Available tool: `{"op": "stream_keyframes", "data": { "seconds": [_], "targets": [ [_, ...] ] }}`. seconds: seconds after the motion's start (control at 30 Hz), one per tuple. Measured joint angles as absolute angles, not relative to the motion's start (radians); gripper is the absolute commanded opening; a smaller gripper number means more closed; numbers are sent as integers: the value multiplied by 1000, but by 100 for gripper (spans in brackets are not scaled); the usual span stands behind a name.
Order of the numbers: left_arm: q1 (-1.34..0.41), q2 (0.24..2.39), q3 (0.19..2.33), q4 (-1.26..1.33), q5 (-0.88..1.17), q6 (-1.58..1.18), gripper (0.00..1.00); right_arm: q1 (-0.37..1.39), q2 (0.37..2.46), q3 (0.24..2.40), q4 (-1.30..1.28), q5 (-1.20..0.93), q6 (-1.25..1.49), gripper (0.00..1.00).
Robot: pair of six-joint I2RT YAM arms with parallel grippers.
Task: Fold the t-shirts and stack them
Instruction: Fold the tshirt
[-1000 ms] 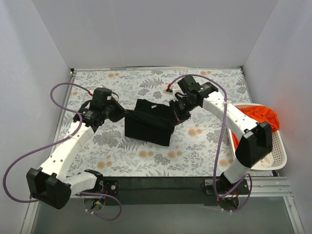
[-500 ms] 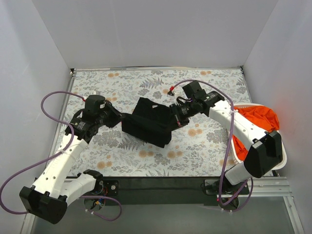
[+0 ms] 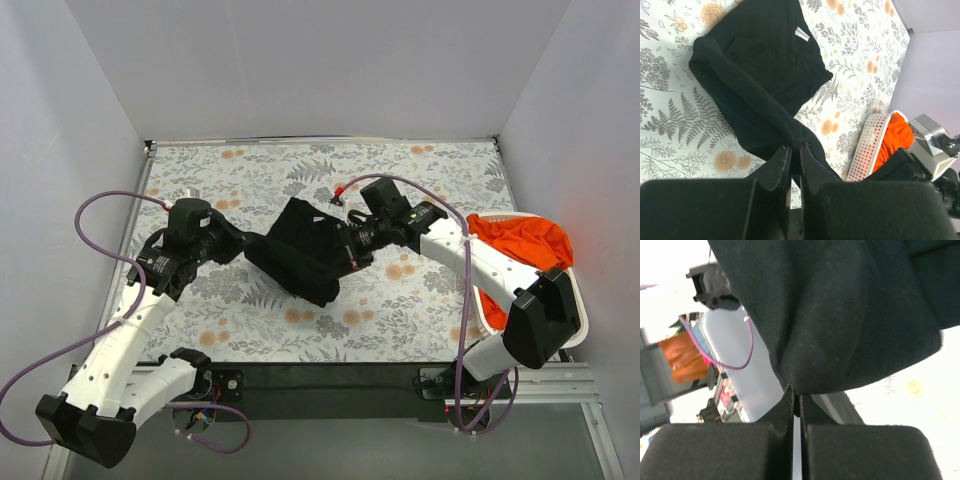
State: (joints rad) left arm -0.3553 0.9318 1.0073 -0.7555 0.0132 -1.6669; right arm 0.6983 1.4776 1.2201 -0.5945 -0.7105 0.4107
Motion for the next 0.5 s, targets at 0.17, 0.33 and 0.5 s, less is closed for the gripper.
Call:
{"op": "stream_keyframes", "data": {
  "seconds": [0.17,0.33,0.5],
  "targets": [
    [-355,1017,1014,-718,-13,-1648,0,632,1480,1198,-559,-695,415,1],
    [-355,1196,1060,-637,-10,-1613,0,562,1519,1196,-527,-693,410,1],
    [-354,1375,1145,-553,22,-1571,0,498,1596,1196,-493,-709,393,1]
  ]
}}
